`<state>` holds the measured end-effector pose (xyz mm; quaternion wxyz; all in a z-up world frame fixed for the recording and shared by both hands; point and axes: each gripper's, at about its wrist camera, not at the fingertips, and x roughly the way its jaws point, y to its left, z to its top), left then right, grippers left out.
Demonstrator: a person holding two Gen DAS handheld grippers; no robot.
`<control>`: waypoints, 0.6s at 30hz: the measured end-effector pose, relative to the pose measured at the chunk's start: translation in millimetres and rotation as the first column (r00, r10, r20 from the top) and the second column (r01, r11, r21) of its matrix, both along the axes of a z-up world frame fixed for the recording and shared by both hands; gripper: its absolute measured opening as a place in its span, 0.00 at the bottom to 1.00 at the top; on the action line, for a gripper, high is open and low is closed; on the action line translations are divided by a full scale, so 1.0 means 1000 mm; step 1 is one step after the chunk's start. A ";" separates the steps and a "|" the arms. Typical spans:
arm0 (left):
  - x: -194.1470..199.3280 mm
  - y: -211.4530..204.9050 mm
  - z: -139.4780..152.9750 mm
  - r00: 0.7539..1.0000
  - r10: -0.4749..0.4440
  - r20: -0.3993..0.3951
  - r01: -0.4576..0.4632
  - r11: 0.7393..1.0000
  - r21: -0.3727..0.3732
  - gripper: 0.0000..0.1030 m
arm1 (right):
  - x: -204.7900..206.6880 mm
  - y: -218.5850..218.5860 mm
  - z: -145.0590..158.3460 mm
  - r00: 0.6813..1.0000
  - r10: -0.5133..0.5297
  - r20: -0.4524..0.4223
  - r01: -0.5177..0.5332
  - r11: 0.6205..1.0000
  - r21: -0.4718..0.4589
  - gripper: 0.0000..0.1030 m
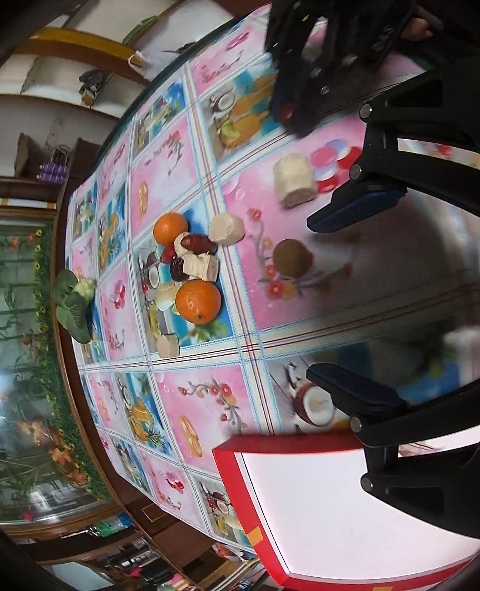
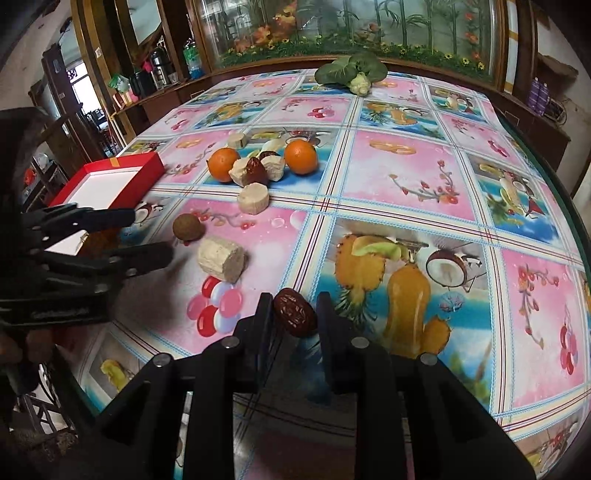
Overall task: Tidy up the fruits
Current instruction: 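Grasp a brown round fruit with the left gripper while the right gripper holds the date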
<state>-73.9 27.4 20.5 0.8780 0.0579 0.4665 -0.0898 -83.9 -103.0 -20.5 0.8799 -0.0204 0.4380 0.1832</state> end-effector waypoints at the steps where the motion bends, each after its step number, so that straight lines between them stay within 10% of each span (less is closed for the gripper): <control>1: 0.002 -0.001 -0.001 1.000 0.002 0.001 -0.002 1.000 0.000 0.71 | 0.000 -0.001 0.000 1.000 0.000 -0.002 0.000 1.000 0.007 0.25; 10: 0.016 -0.005 -0.007 0.999 0.041 -0.004 -0.041 0.999 -0.015 0.63 | 0.000 -0.005 -0.001 1.000 0.004 -0.008 -0.004 0.999 0.034 0.26; 18: 0.014 -0.012 -0.005 1.000 0.006 0.011 -0.005 0.999 -0.037 0.36 | -0.001 -0.001 -0.001 1.000 0.007 0.001 -0.007 1.000 0.002 0.26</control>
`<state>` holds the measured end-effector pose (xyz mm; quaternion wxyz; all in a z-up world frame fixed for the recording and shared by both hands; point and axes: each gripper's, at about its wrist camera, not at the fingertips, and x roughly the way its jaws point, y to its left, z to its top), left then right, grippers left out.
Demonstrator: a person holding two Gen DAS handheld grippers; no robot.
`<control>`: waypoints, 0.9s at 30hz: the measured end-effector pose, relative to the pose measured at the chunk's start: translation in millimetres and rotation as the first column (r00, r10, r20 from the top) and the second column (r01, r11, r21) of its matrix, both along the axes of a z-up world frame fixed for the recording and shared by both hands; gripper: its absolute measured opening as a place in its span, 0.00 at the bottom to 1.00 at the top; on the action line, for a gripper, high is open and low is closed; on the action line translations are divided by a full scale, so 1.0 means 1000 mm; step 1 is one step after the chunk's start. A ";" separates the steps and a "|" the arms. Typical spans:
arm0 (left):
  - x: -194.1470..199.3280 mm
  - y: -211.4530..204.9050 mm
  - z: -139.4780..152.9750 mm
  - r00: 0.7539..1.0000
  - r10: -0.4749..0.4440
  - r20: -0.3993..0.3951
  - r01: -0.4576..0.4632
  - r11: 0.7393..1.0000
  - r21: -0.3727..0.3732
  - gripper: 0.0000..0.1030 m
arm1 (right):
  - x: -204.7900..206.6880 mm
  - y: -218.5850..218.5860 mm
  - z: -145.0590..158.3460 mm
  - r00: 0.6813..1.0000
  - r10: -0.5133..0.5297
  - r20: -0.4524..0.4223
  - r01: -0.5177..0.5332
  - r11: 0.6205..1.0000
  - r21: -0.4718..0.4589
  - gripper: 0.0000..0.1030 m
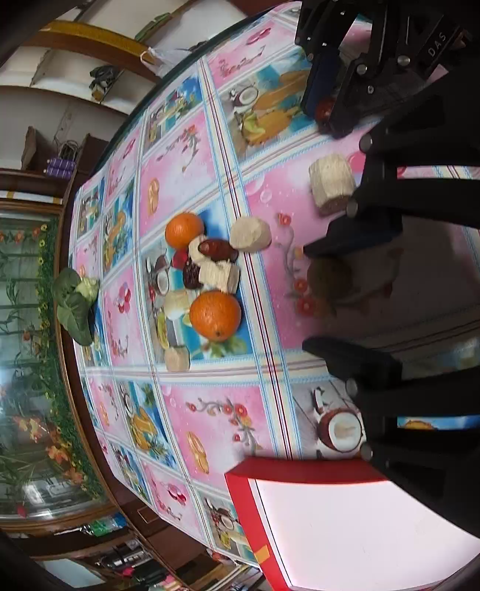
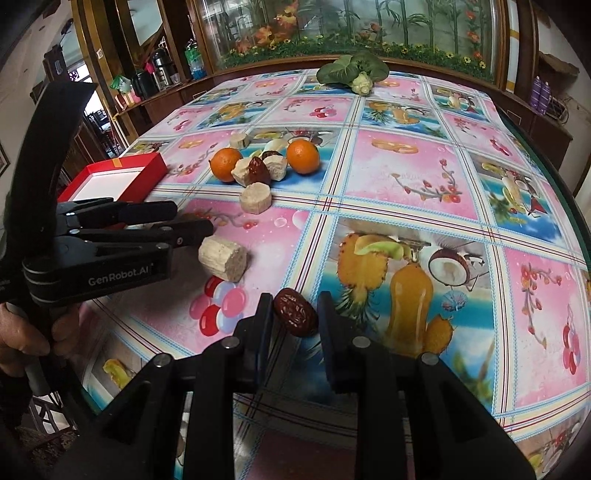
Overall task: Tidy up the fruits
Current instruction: 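Grasp a brown round fruit with the left gripper while the right gripper holds the date, then carry the brown fruit and date over the tray and open both grippers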
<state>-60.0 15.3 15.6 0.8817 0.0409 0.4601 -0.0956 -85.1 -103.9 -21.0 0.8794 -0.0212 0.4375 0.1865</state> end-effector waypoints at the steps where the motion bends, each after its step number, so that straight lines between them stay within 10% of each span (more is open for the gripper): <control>1: 0.000 -0.001 0.000 1.000 -0.004 0.001 0.004 1.000 -0.002 0.35 | 0.000 0.000 0.000 1.000 0.000 0.000 0.000 1.000 -0.002 0.26; 6: -0.002 -0.002 0.001 1.000 -0.016 0.007 0.016 1.000 -0.014 0.20 | 0.000 0.001 0.000 1.000 -0.002 0.003 0.002 1.000 -0.012 0.26; 27: -0.060 0.043 0.049 0.975 0.068 0.213 -0.067 0.998 -0.014 0.20 | -0.002 0.010 0.006 0.997 -0.071 0.042 0.074 0.995 -0.064 0.25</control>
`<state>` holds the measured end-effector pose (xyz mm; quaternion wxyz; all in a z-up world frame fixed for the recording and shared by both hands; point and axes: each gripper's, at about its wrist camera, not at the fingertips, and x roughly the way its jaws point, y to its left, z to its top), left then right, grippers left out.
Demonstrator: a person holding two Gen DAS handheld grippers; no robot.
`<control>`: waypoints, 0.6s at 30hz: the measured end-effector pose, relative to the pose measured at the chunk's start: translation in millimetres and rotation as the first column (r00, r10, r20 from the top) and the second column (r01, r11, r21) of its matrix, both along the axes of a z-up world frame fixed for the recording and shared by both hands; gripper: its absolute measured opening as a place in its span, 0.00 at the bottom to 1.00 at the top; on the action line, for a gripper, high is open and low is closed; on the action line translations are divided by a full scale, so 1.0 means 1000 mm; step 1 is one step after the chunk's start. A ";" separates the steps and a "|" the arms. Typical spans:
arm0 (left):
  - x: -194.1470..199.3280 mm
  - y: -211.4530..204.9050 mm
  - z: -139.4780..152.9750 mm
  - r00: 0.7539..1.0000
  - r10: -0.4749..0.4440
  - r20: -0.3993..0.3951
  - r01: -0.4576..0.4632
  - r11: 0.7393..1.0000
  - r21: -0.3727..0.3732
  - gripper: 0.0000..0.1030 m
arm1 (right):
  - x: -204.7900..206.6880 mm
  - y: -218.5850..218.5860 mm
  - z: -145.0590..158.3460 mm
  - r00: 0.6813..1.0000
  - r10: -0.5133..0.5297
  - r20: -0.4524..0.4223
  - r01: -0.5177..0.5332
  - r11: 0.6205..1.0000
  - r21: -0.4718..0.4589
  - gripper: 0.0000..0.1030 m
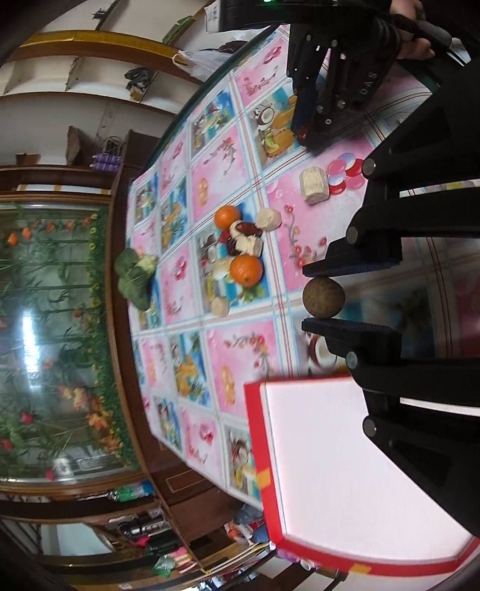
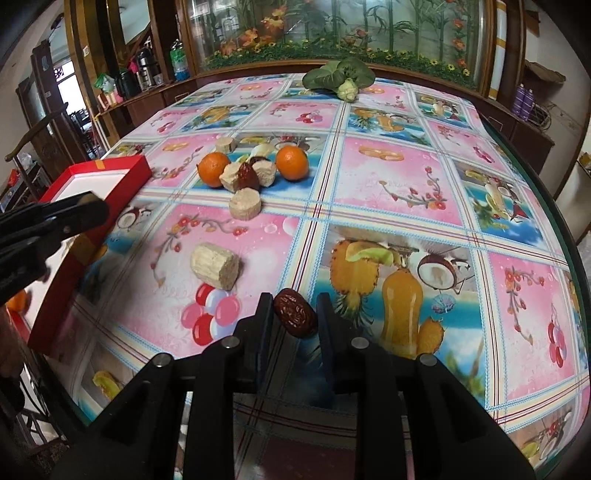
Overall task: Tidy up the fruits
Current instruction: 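Carry the brown fruit and date over the tray and open both grippers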
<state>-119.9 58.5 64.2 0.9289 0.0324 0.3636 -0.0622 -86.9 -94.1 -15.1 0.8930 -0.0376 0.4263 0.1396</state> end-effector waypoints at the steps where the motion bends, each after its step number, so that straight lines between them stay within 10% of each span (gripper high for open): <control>1: -0.003 0.004 0.003 1.000 0.005 0.014 -0.005 1.000 0.000 0.20 | 0.000 0.002 0.003 1.000 -0.004 0.010 0.004 1.000 0.006 0.25; 18: -0.025 0.094 0.019 0.971 0.216 0.102 -0.219 0.976 0.018 0.20 | 0.001 0.129 0.051 0.969 0.223 0.102 -0.234 0.967 0.105 0.25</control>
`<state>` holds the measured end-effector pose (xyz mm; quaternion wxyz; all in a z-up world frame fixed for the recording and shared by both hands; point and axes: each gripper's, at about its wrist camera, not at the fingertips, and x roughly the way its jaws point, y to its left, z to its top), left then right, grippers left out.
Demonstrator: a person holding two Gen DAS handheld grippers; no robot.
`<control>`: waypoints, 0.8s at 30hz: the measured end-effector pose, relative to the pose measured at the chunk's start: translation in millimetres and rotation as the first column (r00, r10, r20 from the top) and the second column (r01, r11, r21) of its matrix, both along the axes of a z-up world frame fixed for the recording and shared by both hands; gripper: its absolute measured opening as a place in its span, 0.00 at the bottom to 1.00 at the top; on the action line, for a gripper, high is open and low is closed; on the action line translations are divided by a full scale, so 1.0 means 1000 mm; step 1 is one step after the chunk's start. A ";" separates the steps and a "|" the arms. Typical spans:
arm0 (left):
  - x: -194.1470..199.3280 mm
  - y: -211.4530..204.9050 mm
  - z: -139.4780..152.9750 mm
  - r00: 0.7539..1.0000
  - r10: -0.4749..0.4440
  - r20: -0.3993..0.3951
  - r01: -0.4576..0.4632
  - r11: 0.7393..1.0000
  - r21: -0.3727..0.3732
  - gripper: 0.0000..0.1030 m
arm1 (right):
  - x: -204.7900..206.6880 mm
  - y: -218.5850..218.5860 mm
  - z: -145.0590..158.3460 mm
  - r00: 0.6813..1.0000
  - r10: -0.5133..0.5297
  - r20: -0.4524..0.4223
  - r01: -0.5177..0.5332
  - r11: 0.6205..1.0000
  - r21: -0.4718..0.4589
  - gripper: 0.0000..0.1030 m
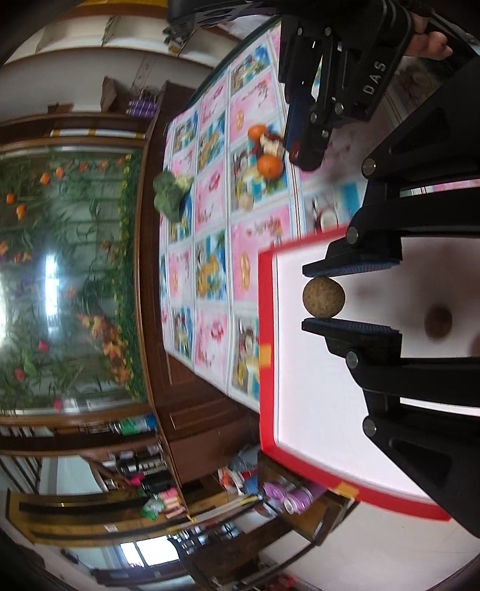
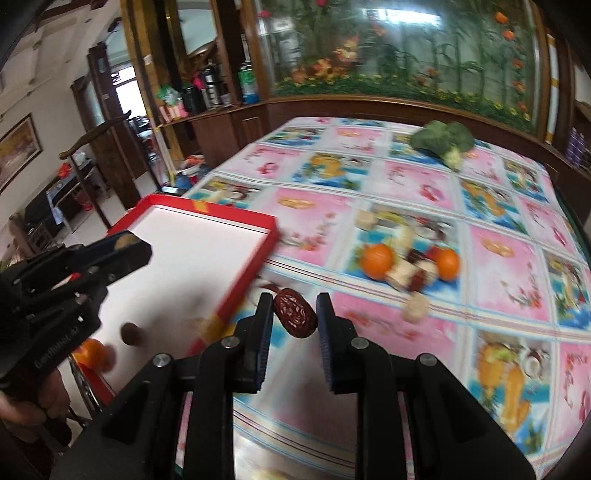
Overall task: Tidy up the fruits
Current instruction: 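Carry the brown fruit and date over the tray and open both grippers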
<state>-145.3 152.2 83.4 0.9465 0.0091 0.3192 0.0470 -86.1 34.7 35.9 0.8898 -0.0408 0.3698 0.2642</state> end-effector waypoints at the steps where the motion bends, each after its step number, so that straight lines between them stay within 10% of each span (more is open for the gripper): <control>1: -0.001 0.007 -0.001 1.000 0.016 -0.001 -0.016 1.000 0.000 0.20 | 0.001 0.011 0.001 1.000 0.019 0.002 -0.019 1.000 -0.001 0.25; 11: -0.003 0.050 -0.020 0.993 0.112 -0.050 -0.111 0.994 0.012 0.20 | 0.004 0.106 -0.011 0.981 0.189 -0.040 -0.190 0.981 -0.023 0.25; 24: 0.003 0.066 -0.051 0.974 0.138 -0.179 -0.143 0.990 -0.013 0.21 | 0.010 0.129 -0.050 0.965 0.200 -0.171 -0.217 0.972 -0.090 0.26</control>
